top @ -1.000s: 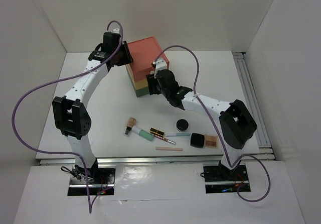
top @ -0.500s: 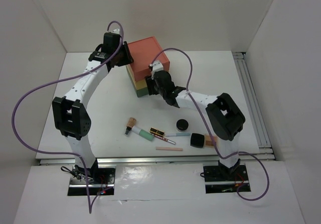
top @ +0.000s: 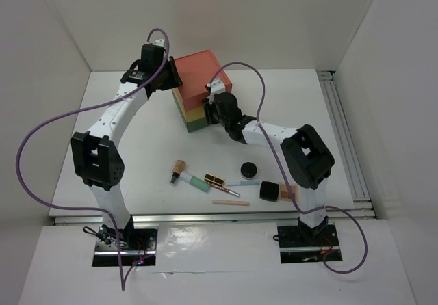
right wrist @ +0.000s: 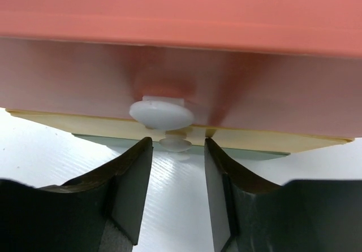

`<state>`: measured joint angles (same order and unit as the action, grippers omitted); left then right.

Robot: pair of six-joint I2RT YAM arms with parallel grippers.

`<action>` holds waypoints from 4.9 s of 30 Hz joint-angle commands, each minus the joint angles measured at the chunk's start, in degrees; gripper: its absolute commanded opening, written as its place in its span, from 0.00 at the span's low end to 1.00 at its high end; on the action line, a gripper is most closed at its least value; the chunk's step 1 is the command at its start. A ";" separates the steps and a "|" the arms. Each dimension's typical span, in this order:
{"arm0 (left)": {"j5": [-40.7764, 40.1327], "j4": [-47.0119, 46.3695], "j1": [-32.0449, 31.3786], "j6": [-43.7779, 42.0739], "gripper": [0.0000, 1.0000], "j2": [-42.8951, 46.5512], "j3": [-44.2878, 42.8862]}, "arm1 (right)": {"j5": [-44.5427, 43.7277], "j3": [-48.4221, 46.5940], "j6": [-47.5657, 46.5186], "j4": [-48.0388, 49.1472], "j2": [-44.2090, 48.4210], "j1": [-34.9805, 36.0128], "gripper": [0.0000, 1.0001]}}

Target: Organize the makeup

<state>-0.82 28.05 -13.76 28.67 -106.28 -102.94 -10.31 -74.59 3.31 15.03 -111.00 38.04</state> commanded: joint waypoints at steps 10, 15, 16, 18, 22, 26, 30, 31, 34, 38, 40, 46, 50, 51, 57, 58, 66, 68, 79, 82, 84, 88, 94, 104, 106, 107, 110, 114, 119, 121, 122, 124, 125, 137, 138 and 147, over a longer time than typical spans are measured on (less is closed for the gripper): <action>3.20 7.10 -1.53 -2.03 0.41 -1.04 2.56 | 2.48 2.50 -0.41 9.75 1.92 -0.86 0.14; 2.67 7.10 -1.53 -1.51 0.41 -1.04 2.56 | 3.71 10.32 0.37 8.71 9.28 -0.86 0.12; 2.67 6.58 -1.53 -1.51 0.41 -0.51 2.56 | 3.71 12.08 0.90 8.70 10.70 -0.86 0.12; 2.14 6.58 -1.53 -1.51 0.41 -0.51 2.56 | 3.19 17.70 1.60 7.21 15.34 -0.26 0.12; 2.14 6.58 -1.53 -0.99 0.41 0.01 3.09 | 1.52 23.86 3.63 1.60 22.21 2.82 0.12; 2.14 6.05 -1.53 -0.98 0.41 0.02 3.62 | -1.38 27.48 5.82 -2.80 26.88 5.11 0.12; 2.14 6.05 -1.53 -0.98 0.42 1.16 4.23 | -3.40 28.18 6.44 -5.01 28.65 6.34 0.25; 1.62 6.05 -1.53 -0.98 0.42 1.16 4.23 | -3.41 28.18 6.44 -5.62 28.65 6.34 0.27; 1.61 6.05 -1.53 -0.98 0.58 1.77 3.62 | -3.93 25.82 5.83 -8.25 29.17 6.34 0.57; 1.08 7.18 -1.53 -1.59 0.85 3.09 1.61 | -3.14 23.43 5.30 -14.22 30.49 6.86 1.00; 1.08 7.19 -1.53 -1.60 1.00 4.93 0.81 | -3.14 23.43 5.30 -17.73 32.24 6.87 1.00; -0.06 7.71 -1.01 -1.17 1.00 14.86 7.55 | -5.42 27.30 8.90 -26.52 38.66 7.40 1.00; -3.83 7.11 -1.01 5.07 1.00 25.31 21.34 | -6.39 31.68 12.67 -27.77 42.70 7.40 1.00; -3.84 6.49 -1.01 8.22 1.00 27.59 24.50 | -6.39 32.39 13.29 -27.77 43.32 7.40 1.00; -7.77 5.51 -5.75 14.13 1.00 42.09 44.04 | -2.63 35.47 14.90 -28.83 44.64 7.40 1.00; -8.40 7.35 -6.45 15.53 1.00 43.08 45.44 | 2.17 36.17 12.97 -27.96 44.64 8.09 1.00; -7.09 10.00 -9.18 19.94 1.00 49.41 58.18 | 3.81 35.56 5.12 -29.09 43.41 20.74 0.72; -7.09 10.00 -9.88 21.34 1.00 49.94 59.69 | 2.50 35.56 5.91 -28.57 41.84 24.00 0.57; -9.46 11.85 -12.70 21.87 1.00 50.64 59.79 | -7.70 34.16 9.61 -28.04 31.11 27.96 0.49; -9.46 11.85 -13.22 21.87 1.00 50.12 59.78 | -8.50 34.16 10.22 -27.51 28.83 27.96 0.49; -9.46 11.85 -13.22 21.87 1.00 49.51 59.78 | -8.50 34.16 10.22 -26.89 27.95 27.96 0.49; -9.99 11.85 -13.84 21.87 1.00 48.89 59.25 | -8.50 34.16 10.22 -25.75 25.58 27.96 0.49; -9.99 11.85 -14.89 21.87 0.99 48.36 58.73 | -8.50 34.16 8.91 -24.34 25.04 27.96 0.38; -11.13 12.38 -15.42 21.87 0.99 46.78 57.68 | -9.12 32.49 4.43 -23.82 25.04 27.96 0.16; -11.13 12.38 -15.42 21.87 0.99 46.78 57.67 | -9.12 31.44 2.85 -24.95 25.04 27.96 0.16; -11.13 12.38 -15.42 21.87 0.99 46.26 57.67 | -9.12 31.43 2.23 -24.96 25.04 27.96 0.14; -11.66 12.38 -15.42 21.87 0.99 45.64 57.06 | -9.12 29.07 0.12 -26.28 26.36 27.96 0.13; -11.66 12.38 -15.42 21.35 0.99 45.11 55.83 | -9.12 24.68 -1.63 -29.16 28.99 27.96 0.12; -11.66 12.90 -15.42 21.34 0.99 45.72 54.68 | -13.77 19.31 -3.92 -32.77 34.34 27.96 0.09; -12.27 13.51 -15.42 21.34 0.99 46.86 53.20 | -13.78 17.12 -6.63 -32.17 35.50 27.44 0.09; -12.28 13.52 -15.42 21.34 0.99 46.87 53.19 | -13.78 16.24 -7.43 -32.17 35.50 27.44 0.09; -13.50 14.13 -15.42 20.82 1.00 47.48 51.88 | -15.18 13.26 -10.41 -31.64 35.50 25.51 0.09; -13.51 14.13 -15.42 20.82 1.00 47.48 51.87 | -16.05 12.46 -11.65 -31.12 35.50 24.63 0.09; -12.19 14.13 -15.42 16.87 1.00 49.15 51.87 | 3.88 3.93 -42.32 -25.22 23.82 8.28 0.09; -12.19 14.13 -15.42 16.86 1.00 49.67 51.87 | 4.93 3.23 -44.86 -25.92 22.94 6.80 0.09; -8.15 11.06 -15.95 14.23 1.00 51.44 52.93 | 10.66 -2.40 -47.87 -29.70 15.12 1.60 0.48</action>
<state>-11.14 41.39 -29.41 45.08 -55.70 -49.84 -2.48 -73.14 -41.87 -14.31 -95.18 39.81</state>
